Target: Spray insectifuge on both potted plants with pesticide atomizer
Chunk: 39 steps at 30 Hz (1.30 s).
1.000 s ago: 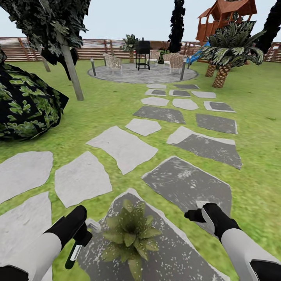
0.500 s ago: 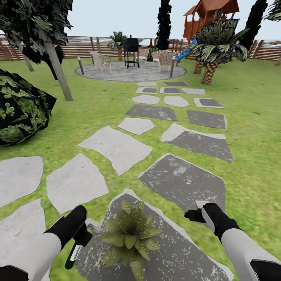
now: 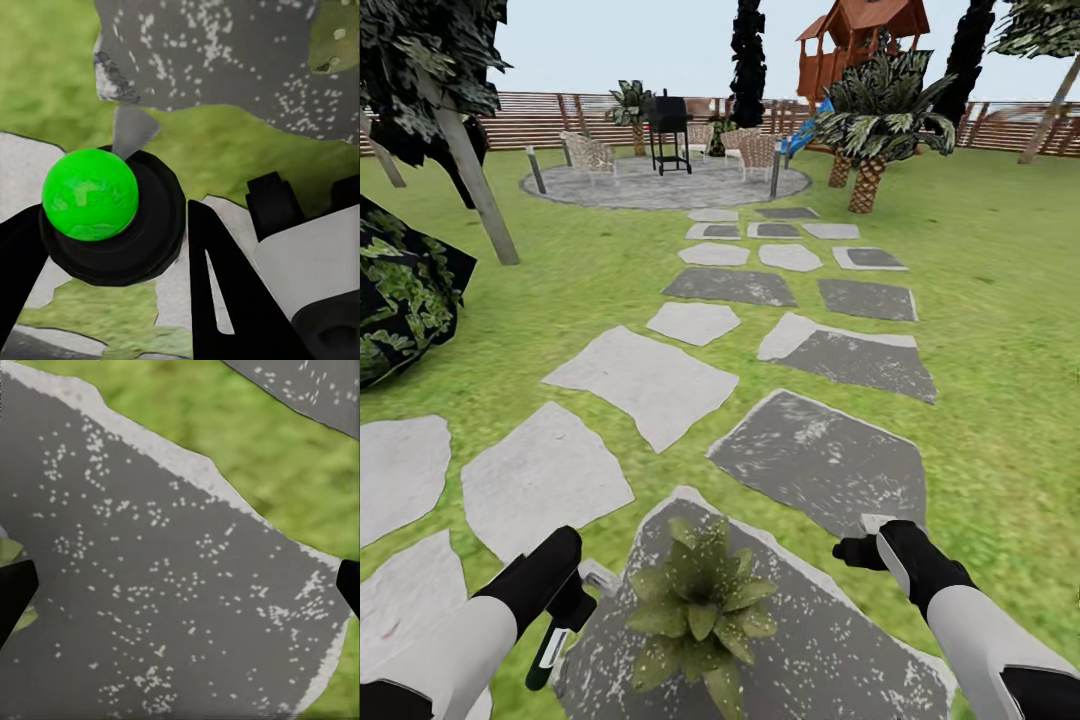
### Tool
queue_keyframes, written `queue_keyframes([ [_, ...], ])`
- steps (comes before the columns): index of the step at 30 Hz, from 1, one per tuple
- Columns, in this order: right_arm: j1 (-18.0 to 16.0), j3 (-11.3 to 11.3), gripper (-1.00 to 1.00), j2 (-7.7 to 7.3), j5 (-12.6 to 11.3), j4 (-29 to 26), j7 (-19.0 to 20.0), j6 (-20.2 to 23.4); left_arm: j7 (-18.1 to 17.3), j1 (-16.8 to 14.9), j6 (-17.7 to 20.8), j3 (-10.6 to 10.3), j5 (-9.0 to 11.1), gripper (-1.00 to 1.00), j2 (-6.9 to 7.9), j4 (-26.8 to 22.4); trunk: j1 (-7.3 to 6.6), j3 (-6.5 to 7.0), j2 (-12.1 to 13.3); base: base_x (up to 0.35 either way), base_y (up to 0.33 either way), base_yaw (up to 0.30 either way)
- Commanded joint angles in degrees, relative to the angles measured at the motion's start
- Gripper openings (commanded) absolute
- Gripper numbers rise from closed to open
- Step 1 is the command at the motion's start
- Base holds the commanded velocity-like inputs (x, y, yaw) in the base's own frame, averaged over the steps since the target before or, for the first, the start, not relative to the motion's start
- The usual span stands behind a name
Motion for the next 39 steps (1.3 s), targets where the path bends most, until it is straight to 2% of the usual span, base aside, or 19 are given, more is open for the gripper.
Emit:
queue_keyframes([
  [1, 0.0, -0.3, 1.0, 0.03, 0.0, -0.1, 0.2, 0.3, -0.6, 0.0, 0.0, -0.3, -0.6, -1.0, 0.08, -0.1, -0.01, -0.05, 0.0, 0.0, 0.297, -0.095],
  [10, 0.0, -0.3, 1.0, 0.03, 0.0, -0.1, 0.1, 0.3, -0.6, 0.0, 0.0, -0.3, -0.6, -1.0, 0.06, -0.1, -0.01, -0.05, 0.0, 0.0, 0.31, -0.015],
  [18, 0.0, -0.3, 1.0, 0.03, 0.0, -0.1, 0.1, 0.3, -0.6, 0.0, 0.0, -0.3, -0.6, -1.0, 0.09, -0.1, -0.01, 0.1, 0.0, 0.0, 0.284, -0.235],
  [39, 0.0, -0.3, 1.0, -0.01, -0.1, -0.1, 0.1, 0.3, -0.7, 0.0, 0.0, -0.4, -0.6, -1.0, 0.09, -0.1, -0.01, 0.58, 0.0, 0.0, 0.009, -0.261],
])
